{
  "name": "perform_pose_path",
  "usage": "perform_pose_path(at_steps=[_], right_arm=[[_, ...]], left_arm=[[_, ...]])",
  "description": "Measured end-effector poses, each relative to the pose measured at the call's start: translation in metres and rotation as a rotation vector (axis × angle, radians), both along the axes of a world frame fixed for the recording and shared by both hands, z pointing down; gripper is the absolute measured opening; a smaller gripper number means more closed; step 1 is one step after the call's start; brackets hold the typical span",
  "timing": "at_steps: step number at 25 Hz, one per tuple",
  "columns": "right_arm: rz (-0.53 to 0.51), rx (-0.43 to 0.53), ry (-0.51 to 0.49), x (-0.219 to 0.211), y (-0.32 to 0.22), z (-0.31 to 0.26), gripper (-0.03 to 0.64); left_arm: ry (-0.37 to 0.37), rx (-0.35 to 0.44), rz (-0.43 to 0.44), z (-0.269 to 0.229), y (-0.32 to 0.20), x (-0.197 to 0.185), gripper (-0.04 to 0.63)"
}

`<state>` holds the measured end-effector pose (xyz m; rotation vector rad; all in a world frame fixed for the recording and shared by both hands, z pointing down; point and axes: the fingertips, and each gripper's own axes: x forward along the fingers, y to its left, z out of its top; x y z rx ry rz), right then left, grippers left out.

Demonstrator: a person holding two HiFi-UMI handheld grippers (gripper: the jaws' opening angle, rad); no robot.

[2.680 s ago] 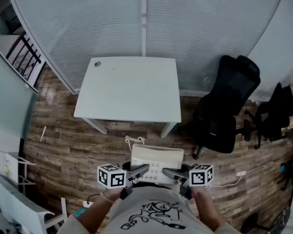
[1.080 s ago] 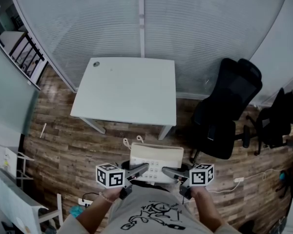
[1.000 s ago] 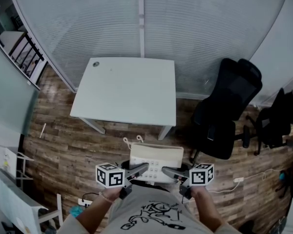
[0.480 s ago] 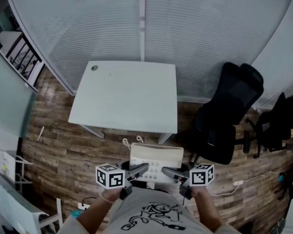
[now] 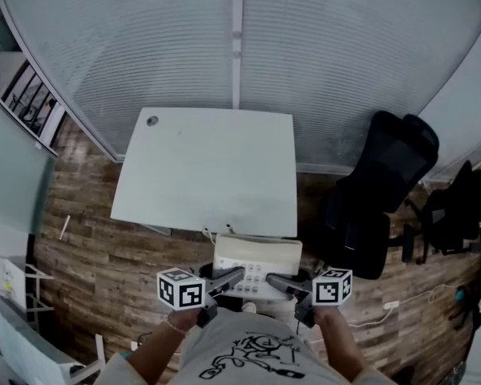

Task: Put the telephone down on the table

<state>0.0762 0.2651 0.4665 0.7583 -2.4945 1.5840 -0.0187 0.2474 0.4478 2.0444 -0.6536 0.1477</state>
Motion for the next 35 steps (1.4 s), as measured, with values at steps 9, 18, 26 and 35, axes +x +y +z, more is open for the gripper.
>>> perform_pose_path(at_steps=[9,18,26,35], right_arm=[[0.0,0.002,0.01,-0.023,-0.067,-0.007,0.312],[0.004,0.006,0.013,-0.06,-0.122,-0.009,0.311],[0.017,0.0,0.012,-0.076,-0.143,-0.01,0.312],[0.016,-0.008,0.014,-0.08,-0.151,-0.01,0.312]], left_arm=[[0.001,0.004,0.018,-0.007,-0.068,-0.022,0.253],[0.003,0.002,0.025,-0.01,-0.123,-0.057,0.251],[0.006,-0.001,0.035,-0.009,-0.145,-0.073,0.25],[0.014,-0.004,0.029,-0.009,-0.153,-0.076,0.25]])
